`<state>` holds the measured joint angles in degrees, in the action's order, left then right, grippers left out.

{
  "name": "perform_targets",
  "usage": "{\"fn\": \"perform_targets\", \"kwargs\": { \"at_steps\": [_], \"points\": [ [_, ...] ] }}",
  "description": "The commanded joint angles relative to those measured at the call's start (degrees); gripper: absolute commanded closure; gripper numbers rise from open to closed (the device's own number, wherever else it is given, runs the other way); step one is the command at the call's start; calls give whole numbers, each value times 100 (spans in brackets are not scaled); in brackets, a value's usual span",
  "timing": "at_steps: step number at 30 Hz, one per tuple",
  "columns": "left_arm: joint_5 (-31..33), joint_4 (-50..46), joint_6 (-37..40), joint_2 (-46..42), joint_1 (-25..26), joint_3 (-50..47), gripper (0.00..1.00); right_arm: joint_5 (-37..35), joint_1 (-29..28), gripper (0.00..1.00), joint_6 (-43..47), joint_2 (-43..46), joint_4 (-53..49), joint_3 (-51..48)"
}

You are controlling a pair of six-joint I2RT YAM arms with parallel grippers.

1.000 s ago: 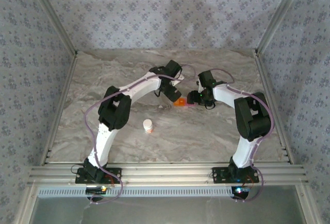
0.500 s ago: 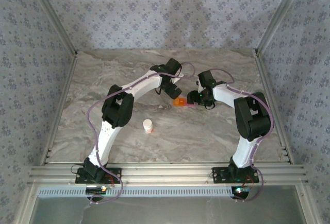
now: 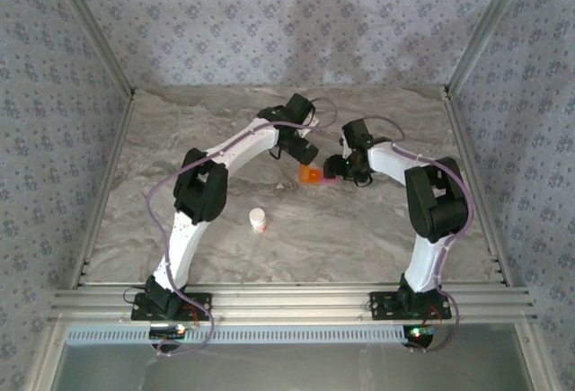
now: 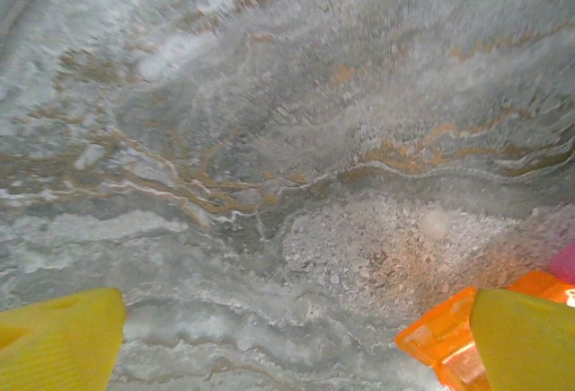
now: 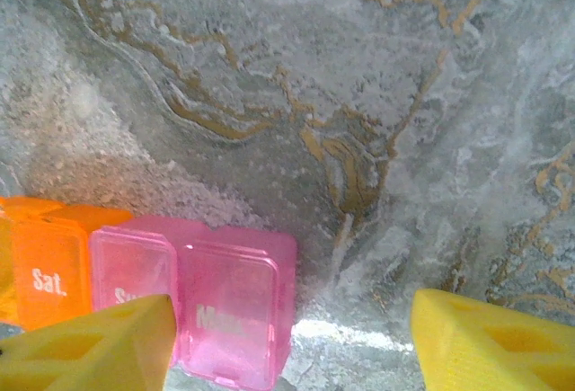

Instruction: Sort the pills into containers

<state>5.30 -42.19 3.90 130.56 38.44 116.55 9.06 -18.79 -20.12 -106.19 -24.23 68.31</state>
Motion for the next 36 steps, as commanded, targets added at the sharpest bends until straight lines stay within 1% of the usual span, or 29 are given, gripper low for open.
{"fn": "perform_targets", "kwargs": {
  "at_steps": [1,3,4,8,12,17,22,25,27,29,36],
  "points": [
    [-229,174,-457,-774,-81,16,2,69,-17,28,136,54,-341,434],
    [-272,313,-635,-1088,-142,-264,2,78,-8,27,152,157,-412,577],
    [-303,571,-736,-1269,-186,-435,2,78,-9,27,168,222,-454,648],
    [-416,1123,-1200,-2073,-401,-1337,2,-8,-17,27,186,463,-525,809],
    [-585,1683,-1682,-2924,-686,-2384,2,49,-214,27,187,757,-605,817],
    [-737,2283,-2355,-4052,-1151,-3816,2,22,-768,27,137,1037,-733,858],
    [-870,2615,-2871,-4967,-1685,-5001,2,-63,-1518,27,138,1037,-863,973],
    [-975,2685,-3054,-5294,-2031,-5489,2,-146,-2008,27,181,927,-979,1122],
    [-1059,2668,-3151,-5408,-2268,-5708,2,-216,-2325,27,224,815,-994,1248],
    [-1185,2637,-3256,-5448,-2486,-5854,2,-281,-2620,27,266,687,-1236,1391],
    [-1416,2759,-3473,-5405,-2911,-6177,2,-649,-3514,23,512,146,-1652,1906]
  ]
}}
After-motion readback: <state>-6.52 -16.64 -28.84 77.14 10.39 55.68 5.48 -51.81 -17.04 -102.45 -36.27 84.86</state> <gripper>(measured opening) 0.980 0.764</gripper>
